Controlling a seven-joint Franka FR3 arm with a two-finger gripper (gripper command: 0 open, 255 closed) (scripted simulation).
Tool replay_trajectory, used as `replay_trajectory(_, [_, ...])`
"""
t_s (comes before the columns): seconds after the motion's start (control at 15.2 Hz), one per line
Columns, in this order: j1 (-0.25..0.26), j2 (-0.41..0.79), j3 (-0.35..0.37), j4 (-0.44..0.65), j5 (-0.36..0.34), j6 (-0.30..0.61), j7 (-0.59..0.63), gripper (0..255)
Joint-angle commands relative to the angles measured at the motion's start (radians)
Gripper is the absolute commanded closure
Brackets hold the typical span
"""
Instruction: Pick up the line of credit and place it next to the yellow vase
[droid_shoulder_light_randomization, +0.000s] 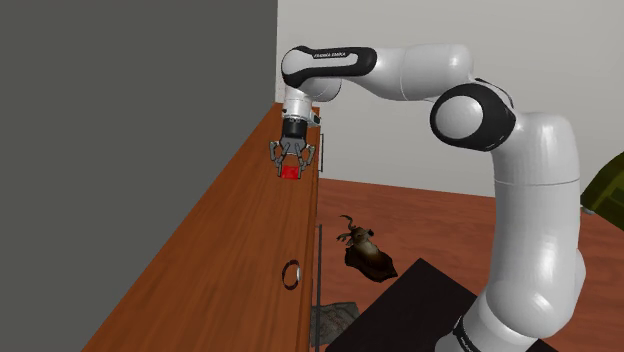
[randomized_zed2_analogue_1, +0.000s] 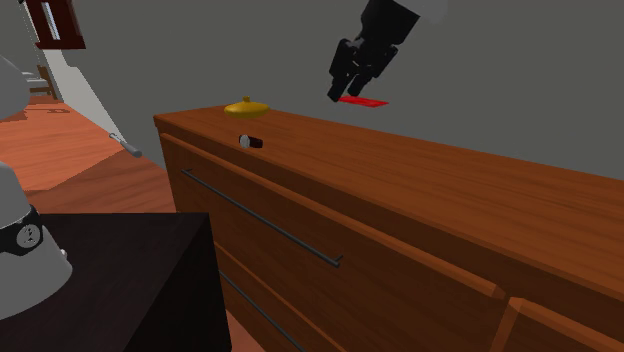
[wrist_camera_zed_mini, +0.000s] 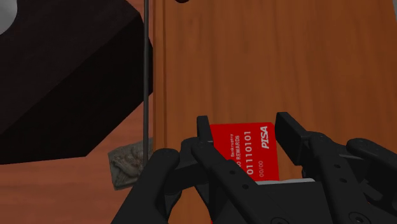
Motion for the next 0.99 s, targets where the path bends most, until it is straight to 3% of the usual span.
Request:
replay_trajectory(0.0, [0.013,-0.052,0.009,-0.077,0.012,0.032,0.012,255])
replay_trajectory(0.4, [0.063,-0.228,0.047,-0.334,0.061,0.145,0.056,255])
replay_trajectory(0.92, [0.138,-0.41,0.115,-0.577,0.143,0.262,0.138,255])
